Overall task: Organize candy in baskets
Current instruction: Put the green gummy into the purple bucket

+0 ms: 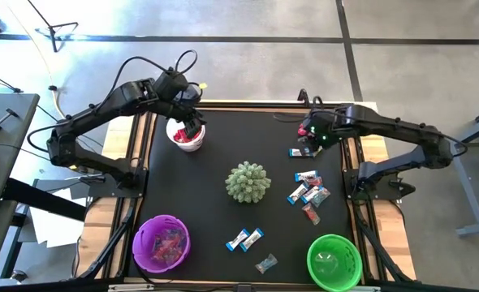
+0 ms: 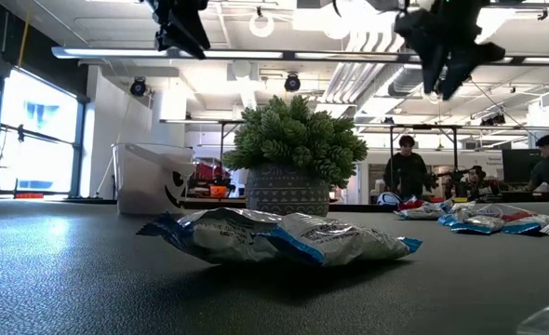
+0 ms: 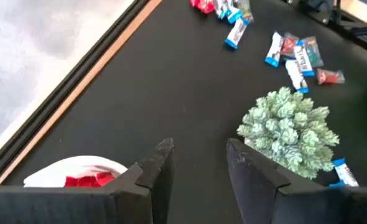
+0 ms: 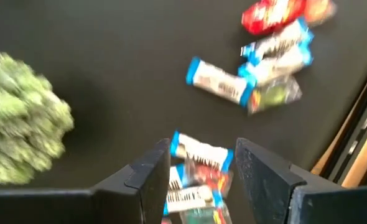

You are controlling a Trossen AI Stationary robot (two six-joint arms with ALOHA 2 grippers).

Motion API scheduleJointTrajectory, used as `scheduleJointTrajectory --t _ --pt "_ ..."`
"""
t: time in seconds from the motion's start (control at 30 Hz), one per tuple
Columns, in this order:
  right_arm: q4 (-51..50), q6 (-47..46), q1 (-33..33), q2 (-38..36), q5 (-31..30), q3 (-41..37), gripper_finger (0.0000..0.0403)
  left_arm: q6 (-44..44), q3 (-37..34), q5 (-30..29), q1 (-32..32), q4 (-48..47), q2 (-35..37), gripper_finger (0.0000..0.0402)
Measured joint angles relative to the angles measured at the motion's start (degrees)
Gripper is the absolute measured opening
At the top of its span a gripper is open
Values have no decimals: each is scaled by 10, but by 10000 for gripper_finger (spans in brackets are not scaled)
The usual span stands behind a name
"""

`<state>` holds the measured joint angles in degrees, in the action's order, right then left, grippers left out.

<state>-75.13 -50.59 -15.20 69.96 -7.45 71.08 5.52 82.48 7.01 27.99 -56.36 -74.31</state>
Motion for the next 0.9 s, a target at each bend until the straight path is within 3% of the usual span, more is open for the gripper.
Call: scheduleJointTrajectory --t 0.2,0.47,0.67,0.9 --pt "68 0 -17 -23 51 -87 177 8 0 -39 15 4 14 131" --pt "203 14 -74 -52 120 -185 177 29 0 -45 48 53 20 131" --pt "260 35 -132 -51 116 -239 177 29 0 -45 65 86 20 131" --pt "266 -58 -181 -53 19 -272 177 29 0 -44 69 97 20 131"
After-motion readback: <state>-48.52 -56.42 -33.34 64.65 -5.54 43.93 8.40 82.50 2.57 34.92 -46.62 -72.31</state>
